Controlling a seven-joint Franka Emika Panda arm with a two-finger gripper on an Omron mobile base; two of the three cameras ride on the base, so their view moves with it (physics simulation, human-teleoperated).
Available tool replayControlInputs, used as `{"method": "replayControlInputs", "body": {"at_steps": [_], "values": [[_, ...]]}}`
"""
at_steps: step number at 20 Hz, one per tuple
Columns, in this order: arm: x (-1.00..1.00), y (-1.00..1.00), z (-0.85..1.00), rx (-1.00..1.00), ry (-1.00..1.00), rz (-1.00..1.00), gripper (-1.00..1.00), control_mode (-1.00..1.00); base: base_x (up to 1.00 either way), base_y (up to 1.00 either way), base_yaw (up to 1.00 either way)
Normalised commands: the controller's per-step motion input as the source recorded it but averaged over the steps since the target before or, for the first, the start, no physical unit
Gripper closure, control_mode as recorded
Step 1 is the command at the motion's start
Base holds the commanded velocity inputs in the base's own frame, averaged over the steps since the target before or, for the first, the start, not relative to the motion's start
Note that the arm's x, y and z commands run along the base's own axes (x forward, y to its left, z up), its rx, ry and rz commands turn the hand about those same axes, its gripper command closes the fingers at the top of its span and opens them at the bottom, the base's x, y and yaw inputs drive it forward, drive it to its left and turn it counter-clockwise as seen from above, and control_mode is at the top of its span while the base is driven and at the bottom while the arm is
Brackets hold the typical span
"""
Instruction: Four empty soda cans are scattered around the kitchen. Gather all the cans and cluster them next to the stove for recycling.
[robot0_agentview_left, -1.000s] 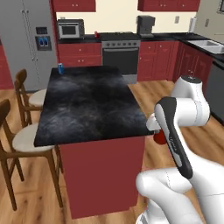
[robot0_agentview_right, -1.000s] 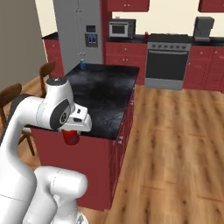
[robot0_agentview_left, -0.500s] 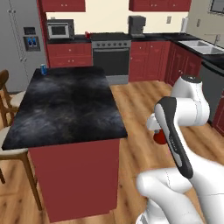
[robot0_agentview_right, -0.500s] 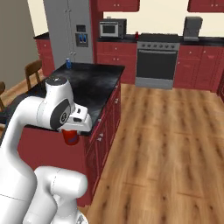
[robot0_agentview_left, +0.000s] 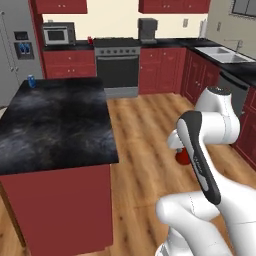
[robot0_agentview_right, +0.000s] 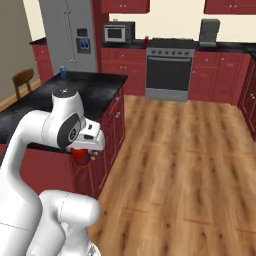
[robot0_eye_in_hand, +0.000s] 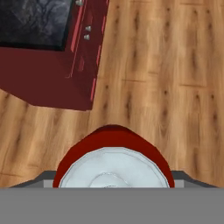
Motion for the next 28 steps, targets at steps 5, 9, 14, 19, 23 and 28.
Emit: {"method": "replayControlInputs", "body": {"at_steps": [5, 9, 14, 19, 23, 28], "values": [[0.0, 0.0, 0.0, 0.0, 0.0, 0.0, 1.0, 1.0, 0.5, -0.51, 0.0], [0.0, 0.0, 0.0, 0.0, 0.0, 0.0, 1.0, 1.0, 0.56, -0.48, 0.0], [0.0, 0.0, 0.0, 0.0, 0.0, 0.0, 1.0, 1.0, 0.58, -0.48, 0.0], [0.0, 0.0, 0.0, 0.0, 0.0, 0.0, 1.0, 1.0, 0.6, -0.46, 0.0], [0.0, 0.0, 0.0, 0.0, 0.0, 0.0, 1.0, 1.0, 0.66, -0.39, 0.0], [0.0, 0.0, 0.0, 0.0, 0.0, 0.0, 1.0, 1.0, 0.79, -0.4, 0.0]]}}
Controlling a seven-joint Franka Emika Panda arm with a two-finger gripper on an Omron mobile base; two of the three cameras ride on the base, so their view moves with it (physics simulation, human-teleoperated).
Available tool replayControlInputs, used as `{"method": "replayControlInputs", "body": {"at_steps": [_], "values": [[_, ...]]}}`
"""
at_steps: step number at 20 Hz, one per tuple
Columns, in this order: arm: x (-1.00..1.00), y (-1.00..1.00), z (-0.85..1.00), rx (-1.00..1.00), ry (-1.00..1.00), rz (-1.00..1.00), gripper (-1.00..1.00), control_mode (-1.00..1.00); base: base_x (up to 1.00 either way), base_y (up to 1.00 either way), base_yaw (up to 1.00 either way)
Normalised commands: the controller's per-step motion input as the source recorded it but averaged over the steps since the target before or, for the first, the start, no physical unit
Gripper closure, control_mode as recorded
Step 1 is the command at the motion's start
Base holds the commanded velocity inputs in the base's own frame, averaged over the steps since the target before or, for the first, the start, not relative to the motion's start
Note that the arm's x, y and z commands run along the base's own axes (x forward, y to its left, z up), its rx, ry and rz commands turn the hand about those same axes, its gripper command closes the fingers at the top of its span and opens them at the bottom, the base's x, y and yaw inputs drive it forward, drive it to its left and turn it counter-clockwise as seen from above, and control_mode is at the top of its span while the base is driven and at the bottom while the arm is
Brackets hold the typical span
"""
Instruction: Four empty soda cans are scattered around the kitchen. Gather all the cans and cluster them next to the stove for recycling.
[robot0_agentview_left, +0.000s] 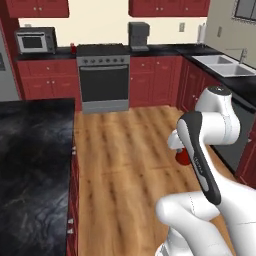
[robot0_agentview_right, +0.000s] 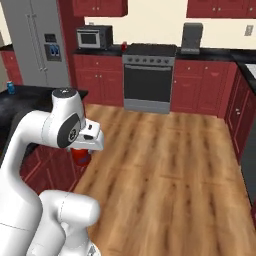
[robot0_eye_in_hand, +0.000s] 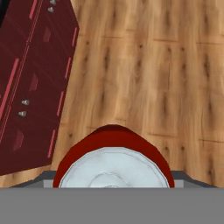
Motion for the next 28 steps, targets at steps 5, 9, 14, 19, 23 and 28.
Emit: {"method": "replayControlInputs", "body": {"at_steps": [5, 9, 14, 19, 23, 28], "values": [[0.0, 0.0, 0.0, 0.0, 0.0, 0.0, 1.0, 1.0, 0.88, -0.37, 0.0], [0.0, 0.0, 0.0, 0.0, 0.0, 0.0, 1.0, 1.0, 0.92, -0.3, 0.0], [0.0, 0.0, 0.0, 0.0, 0.0, 0.0, 1.0, 1.0, 0.86, -0.27, 0.0], [0.0, 0.0, 0.0, 0.0, 0.0, 0.0, 1.0, 1.0, 0.75, -0.16, 0.02], [0.0, 0.0, 0.0, 0.0, 0.0, 0.0, 1.0, 1.0, 0.71, -0.11, 0.06], [0.0, 0.0, 0.0, 0.0, 0.0, 0.0, 1.0, 1.0, 0.69, -0.06, 0.11]]}}
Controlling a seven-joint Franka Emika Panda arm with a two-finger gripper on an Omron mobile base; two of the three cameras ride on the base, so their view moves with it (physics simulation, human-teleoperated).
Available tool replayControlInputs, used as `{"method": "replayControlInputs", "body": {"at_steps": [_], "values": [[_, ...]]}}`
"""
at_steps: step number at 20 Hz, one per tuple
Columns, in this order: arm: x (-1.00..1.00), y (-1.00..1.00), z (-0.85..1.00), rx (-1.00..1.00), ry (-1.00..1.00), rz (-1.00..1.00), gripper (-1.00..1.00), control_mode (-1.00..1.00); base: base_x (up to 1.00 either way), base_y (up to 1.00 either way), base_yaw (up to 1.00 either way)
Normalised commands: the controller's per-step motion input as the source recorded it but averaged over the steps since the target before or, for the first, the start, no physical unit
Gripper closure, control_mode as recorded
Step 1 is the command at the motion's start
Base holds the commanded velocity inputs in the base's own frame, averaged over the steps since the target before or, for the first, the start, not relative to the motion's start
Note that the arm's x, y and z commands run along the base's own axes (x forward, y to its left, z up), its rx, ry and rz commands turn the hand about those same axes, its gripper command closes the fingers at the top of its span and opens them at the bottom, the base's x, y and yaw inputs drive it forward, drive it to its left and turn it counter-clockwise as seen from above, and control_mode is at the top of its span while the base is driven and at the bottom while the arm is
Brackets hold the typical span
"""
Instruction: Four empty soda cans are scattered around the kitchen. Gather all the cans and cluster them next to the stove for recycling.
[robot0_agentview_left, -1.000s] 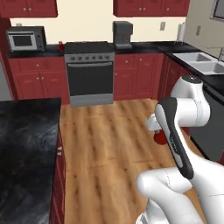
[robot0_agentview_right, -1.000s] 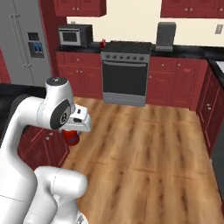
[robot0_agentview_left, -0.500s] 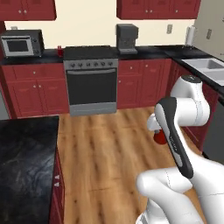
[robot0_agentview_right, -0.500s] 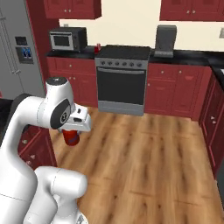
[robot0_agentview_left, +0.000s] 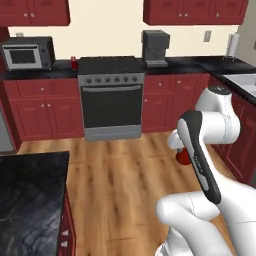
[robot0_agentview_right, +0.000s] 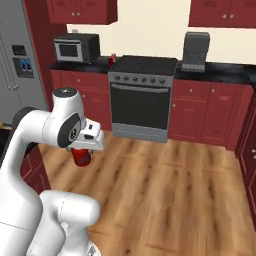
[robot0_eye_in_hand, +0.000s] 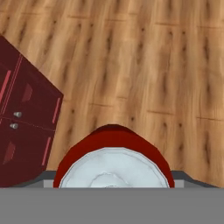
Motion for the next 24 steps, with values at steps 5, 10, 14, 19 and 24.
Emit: {"method": "replayControlInputs", "body": {"at_steps": [5, 10, 14, 19, 24], "values": [[0.0, 0.0, 0.0, 0.0, 0.0, 0.0, 1.0, 1.0, 0.7, -0.04, 0.12], [0.0, 0.0, 0.0, 0.0, 0.0, 0.0, 1.0, 1.0, 0.75, -0.03, 0.15], [0.0, 0.0, 0.0, 0.0, 0.0, 0.0, 1.0, 1.0, 0.77, -0.01, 0.17], [0.0, 0.0, 0.0, 0.0, 0.0, 0.0, 1.0, 1.0, 0.76, -0.01, 0.18], [0.0, 0.0, 0.0, 0.0, 0.0, 0.0, 1.0, 1.0, 0.73, 0.0, 0.21]]}}
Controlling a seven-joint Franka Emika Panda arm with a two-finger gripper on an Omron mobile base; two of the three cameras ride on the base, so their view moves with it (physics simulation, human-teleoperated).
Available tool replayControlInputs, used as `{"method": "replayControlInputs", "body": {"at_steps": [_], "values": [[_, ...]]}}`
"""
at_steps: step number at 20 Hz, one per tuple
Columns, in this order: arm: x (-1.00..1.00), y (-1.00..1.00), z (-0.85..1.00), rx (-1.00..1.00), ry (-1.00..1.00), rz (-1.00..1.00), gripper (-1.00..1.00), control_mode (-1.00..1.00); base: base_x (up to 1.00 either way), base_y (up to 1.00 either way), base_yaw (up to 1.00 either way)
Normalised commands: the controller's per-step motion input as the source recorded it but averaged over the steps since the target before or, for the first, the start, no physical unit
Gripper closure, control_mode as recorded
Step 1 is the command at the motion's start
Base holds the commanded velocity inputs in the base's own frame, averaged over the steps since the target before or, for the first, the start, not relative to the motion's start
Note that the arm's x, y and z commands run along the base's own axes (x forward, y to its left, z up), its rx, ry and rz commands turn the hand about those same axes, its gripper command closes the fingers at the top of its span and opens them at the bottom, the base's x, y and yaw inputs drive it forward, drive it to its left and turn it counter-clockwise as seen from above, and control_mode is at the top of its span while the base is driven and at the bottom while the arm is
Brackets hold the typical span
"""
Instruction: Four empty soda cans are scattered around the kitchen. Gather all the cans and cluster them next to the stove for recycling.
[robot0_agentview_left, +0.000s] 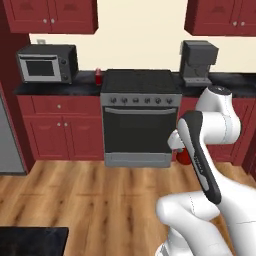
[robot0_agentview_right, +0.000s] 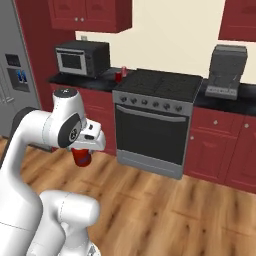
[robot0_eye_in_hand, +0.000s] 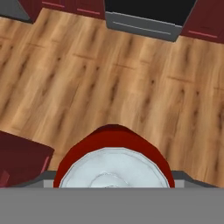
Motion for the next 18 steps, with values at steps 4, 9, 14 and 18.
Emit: {"method": "replayControlInputs", "body": {"at_steps": [4, 9, 14, 18], "values": [[0.0, 0.0, 0.0, 0.0, 0.0, 0.0, 1.0, 1.0, 0.71, 0.0, 0.21], [0.0, 0.0, 0.0, 0.0, 0.0, 0.0, 1.0, 1.0, 0.63, 0.0, 0.19], [0.0, 0.0, 0.0, 0.0, 0.0, 0.0, 1.0, 1.0, 0.52, 0.01, 0.15], [0.0, 0.0, 0.0, 0.0, 0.0, 0.0, 1.0, 1.0, 0.48, 0.17, 0.02]]}}
